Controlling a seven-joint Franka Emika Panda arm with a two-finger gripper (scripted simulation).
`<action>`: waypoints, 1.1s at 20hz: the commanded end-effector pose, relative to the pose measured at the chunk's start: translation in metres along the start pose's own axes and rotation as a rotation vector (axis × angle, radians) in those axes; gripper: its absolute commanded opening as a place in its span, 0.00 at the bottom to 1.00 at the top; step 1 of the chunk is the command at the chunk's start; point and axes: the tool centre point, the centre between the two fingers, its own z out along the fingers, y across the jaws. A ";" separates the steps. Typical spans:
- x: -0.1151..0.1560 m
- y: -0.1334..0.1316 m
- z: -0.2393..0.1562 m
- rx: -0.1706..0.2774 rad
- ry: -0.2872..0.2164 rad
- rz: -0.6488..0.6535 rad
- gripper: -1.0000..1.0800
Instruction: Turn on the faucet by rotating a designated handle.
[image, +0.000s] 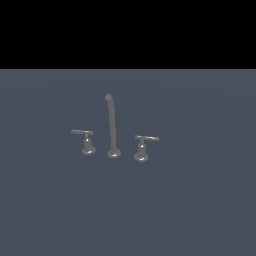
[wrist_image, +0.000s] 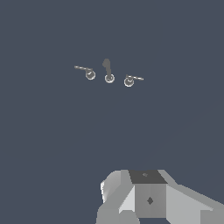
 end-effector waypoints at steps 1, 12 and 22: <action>0.000 0.000 0.000 0.000 0.000 0.000 0.00; 0.002 0.004 0.000 -0.003 -0.021 0.001 0.00; 0.022 -0.004 0.011 0.046 -0.035 0.056 0.00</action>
